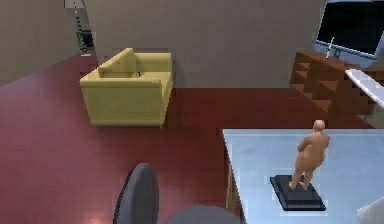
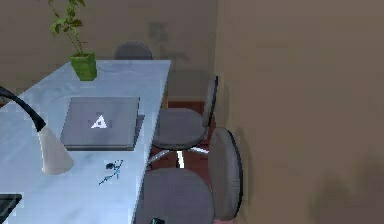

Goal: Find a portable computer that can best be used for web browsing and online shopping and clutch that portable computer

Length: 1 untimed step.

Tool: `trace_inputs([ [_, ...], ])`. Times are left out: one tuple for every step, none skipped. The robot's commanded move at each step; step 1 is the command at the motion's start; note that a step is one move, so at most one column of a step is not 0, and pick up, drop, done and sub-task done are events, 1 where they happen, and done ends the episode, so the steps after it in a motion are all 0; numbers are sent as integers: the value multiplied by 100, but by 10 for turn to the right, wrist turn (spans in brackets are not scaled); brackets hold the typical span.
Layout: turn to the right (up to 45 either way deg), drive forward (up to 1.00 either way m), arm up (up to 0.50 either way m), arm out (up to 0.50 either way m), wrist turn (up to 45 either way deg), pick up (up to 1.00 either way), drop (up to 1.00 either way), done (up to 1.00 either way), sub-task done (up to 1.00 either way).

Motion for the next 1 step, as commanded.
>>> trace_inputs([
  [-210, 0, 0, 0, 0, 0, 0, 0, 0],
])
